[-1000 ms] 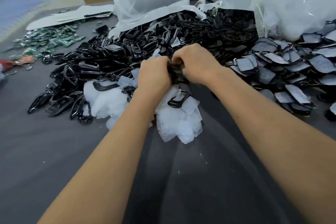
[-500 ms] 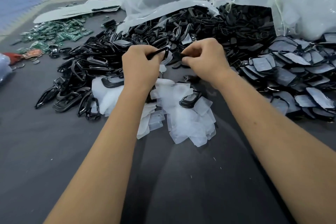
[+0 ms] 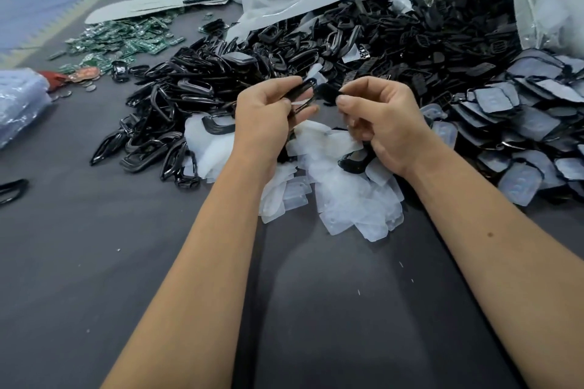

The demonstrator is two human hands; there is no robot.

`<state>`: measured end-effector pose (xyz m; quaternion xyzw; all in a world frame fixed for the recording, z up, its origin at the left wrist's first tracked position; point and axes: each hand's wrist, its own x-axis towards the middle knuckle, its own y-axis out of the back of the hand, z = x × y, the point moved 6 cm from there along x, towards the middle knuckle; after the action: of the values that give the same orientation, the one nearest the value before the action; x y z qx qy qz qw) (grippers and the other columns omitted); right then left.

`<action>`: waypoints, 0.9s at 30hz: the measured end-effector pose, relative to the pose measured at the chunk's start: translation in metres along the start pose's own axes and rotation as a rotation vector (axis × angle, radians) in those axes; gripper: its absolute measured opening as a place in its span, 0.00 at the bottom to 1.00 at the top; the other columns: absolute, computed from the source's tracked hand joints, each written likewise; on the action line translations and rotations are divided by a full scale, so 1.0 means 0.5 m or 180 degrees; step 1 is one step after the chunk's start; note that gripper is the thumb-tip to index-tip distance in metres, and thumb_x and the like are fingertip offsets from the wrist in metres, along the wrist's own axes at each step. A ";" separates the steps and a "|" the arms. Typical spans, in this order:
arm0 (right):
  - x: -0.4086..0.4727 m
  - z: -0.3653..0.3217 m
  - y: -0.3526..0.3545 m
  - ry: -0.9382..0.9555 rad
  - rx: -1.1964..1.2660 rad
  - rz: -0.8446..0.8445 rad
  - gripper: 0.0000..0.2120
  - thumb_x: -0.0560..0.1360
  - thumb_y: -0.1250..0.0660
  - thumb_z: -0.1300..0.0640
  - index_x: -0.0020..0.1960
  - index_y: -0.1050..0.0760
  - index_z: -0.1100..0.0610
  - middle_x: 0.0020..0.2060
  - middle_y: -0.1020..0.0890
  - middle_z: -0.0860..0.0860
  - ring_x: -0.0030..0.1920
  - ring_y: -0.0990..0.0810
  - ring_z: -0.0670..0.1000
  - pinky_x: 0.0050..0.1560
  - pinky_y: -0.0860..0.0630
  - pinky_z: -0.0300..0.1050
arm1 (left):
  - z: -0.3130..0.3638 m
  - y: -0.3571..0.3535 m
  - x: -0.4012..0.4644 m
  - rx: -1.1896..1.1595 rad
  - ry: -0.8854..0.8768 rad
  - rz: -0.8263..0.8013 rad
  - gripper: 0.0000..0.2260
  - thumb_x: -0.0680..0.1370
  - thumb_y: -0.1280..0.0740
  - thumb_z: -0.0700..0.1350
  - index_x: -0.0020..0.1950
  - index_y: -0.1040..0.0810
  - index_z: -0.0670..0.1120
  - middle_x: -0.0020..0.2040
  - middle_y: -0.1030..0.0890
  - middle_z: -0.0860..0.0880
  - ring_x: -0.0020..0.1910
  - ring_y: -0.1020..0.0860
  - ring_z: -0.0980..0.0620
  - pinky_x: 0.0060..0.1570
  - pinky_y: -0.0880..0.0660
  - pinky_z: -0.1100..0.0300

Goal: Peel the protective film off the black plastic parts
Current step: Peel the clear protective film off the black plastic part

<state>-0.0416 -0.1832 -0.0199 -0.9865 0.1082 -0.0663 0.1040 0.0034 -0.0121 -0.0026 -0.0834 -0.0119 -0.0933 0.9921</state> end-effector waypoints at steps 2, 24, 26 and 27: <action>-0.003 -0.002 -0.001 -0.0016 0.0074 -0.0006 0.09 0.75 0.29 0.68 0.40 0.24 0.57 0.33 0.22 0.53 0.32 0.24 0.49 0.26 0.35 0.38 | -0.005 -0.007 0.002 -0.0060 -0.0135 -0.0012 0.16 0.82 0.45 0.25 0.60 0.20 0.33 0.54 0.17 0.36 0.56 0.15 0.39 0.45 0.18 0.62; -0.001 -0.002 0.017 0.0315 0.0173 0.0555 0.07 0.84 0.38 0.67 0.50 0.24 0.59 0.37 0.19 0.54 0.35 0.22 0.49 0.29 0.31 0.38 | -0.030 0.009 0.015 0.0147 -0.0245 0.0388 0.12 0.76 0.30 0.28 0.49 0.14 0.44 0.30 0.18 0.53 0.40 0.13 0.48 0.48 0.16 0.57; -0.003 -0.009 0.016 0.0561 -0.0363 0.0566 0.08 0.84 0.38 0.67 0.52 0.20 0.60 0.37 0.21 0.51 0.34 0.25 0.46 0.30 0.30 0.38 | -0.034 0.008 0.015 0.0248 -0.0190 0.0382 0.11 0.76 0.30 0.29 0.49 0.14 0.44 0.31 0.19 0.52 0.40 0.13 0.48 0.38 0.19 0.63; -0.005 -0.014 0.010 0.0706 -0.0715 0.0534 0.08 0.83 0.37 0.66 0.53 0.19 0.60 0.37 0.20 0.50 0.34 0.24 0.45 0.32 0.27 0.37 | -0.035 0.007 0.014 0.0291 -0.0151 0.0368 0.11 0.76 0.30 0.29 0.50 0.14 0.44 0.33 0.19 0.48 0.40 0.13 0.49 0.33 0.22 0.66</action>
<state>-0.0463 -0.1887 -0.0143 -0.9660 0.2077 -0.1533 -0.0144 0.0113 -0.0131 -0.0203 -0.0408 -0.0348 -0.0333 0.9980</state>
